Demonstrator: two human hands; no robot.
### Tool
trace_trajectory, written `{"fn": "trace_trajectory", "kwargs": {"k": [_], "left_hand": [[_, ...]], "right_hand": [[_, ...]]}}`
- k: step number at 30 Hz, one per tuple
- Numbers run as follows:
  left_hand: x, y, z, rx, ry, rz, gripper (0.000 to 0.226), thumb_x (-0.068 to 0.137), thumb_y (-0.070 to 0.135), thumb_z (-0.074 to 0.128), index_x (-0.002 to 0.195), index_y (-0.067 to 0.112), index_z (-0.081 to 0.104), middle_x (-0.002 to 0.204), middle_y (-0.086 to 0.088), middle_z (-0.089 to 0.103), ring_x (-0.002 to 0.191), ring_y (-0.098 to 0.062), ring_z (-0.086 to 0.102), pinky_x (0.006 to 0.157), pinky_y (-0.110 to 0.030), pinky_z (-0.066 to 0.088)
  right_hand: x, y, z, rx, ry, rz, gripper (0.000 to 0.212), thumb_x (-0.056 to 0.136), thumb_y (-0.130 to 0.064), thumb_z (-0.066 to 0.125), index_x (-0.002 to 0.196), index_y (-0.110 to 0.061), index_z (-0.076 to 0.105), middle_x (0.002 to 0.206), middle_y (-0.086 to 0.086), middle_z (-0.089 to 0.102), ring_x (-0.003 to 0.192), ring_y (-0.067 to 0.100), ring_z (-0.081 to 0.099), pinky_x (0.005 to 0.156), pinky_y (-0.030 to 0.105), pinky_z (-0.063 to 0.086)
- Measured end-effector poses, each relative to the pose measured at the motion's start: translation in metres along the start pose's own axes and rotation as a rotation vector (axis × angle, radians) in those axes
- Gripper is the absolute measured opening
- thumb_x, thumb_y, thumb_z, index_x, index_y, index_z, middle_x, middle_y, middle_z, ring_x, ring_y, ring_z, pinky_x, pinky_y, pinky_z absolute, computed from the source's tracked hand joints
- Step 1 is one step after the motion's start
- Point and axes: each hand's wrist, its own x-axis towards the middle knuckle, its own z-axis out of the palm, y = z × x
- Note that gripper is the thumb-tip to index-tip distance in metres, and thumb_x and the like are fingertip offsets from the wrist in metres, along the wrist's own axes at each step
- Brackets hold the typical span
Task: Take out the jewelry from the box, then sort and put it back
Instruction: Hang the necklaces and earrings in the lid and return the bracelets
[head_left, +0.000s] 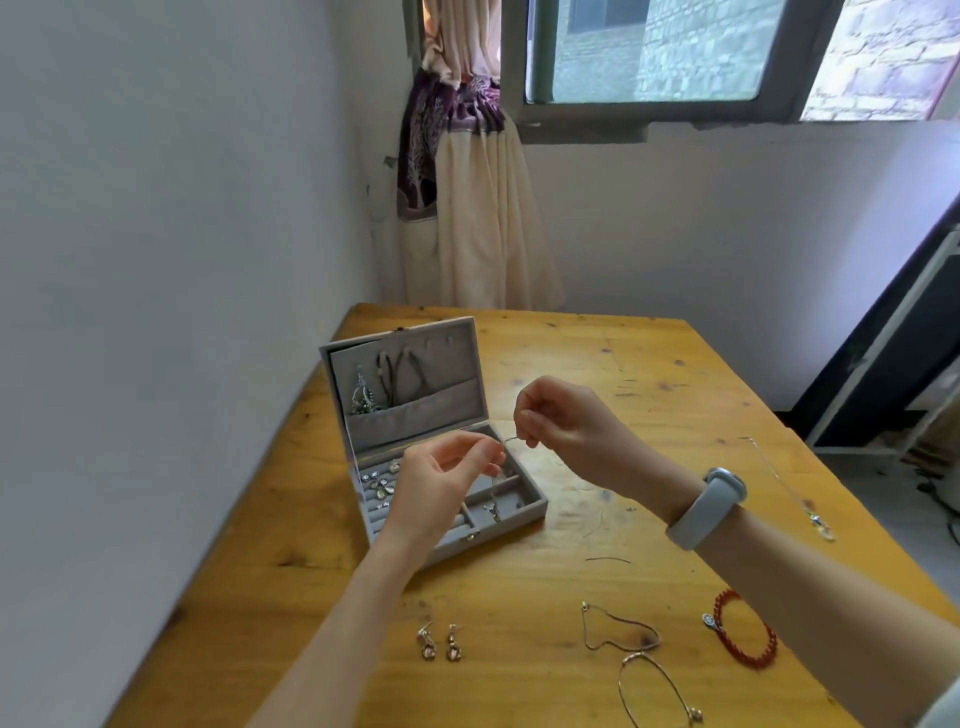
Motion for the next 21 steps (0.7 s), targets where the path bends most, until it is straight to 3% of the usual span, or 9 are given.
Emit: {"fn": "trace_trajectory", "kwargs": {"k": [6, 12, 16, 21], "left_hand": [[-0.002, -0.002, -0.013, 0.065, 0.009, 0.031, 0.011, 0.085, 0.012, 0.06, 0.076, 0.012, 0.068, 0.065, -0.001, 0.066, 0.061, -0.009, 0.062, 0.065, -0.016, 0.05], [-0.004, -0.003, -0.011, -0.058, 0.003, -0.053, 0.014, 0.075, 0.028, 0.061, 0.08, 0.018, 0.068, 0.06, 0.004, 0.064, 0.061, -0.009, 0.06, 0.068, -0.017, 0.051], [-0.006, 0.001, -0.013, -0.147, -0.083, -0.103, 0.017, 0.073, 0.025, 0.061, 0.087, 0.017, 0.067, 0.067, 0.008, 0.068, 0.068, -0.007, 0.063, 0.07, -0.015, 0.05], [-0.007, 0.009, -0.017, -0.121, -0.187, -0.085, 0.017, 0.082, 0.004, 0.061, 0.095, 0.015, 0.065, 0.08, 0.006, 0.07, 0.078, -0.005, 0.066, 0.071, -0.013, 0.048]], "right_hand": [[0.005, 0.001, 0.007, -0.074, -0.005, -0.044, 0.031, 0.085, 0.003, 0.054, 0.072, -0.025, 0.05, 0.07, -0.003, 0.055, 0.064, 0.012, 0.053, 0.066, 0.027, 0.048], [0.007, -0.003, 0.003, 0.004, 0.043, -0.082, 0.029, 0.083, 0.005, 0.056, 0.083, -0.024, 0.054, 0.074, -0.003, 0.059, 0.065, 0.001, 0.056, 0.066, 0.017, 0.049], [0.006, -0.007, 0.002, 0.211, 0.082, 0.024, 0.024, 0.084, 0.007, 0.051, 0.087, -0.015, 0.058, 0.071, 0.0, 0.058, 0.063, 0.005, 0.055, 0.058, 0.016, 0.045], [0.005, -0.005, 0.0, 0.681, 0.018, 0.208, 0.026, 0.087, 0.008, 0.04, 0.092, -0.009, 0.058, 0.064, 0.0, 0.052, 0.064, 0.016, 0.053, 0.059, 0.023, 0.045]]}}
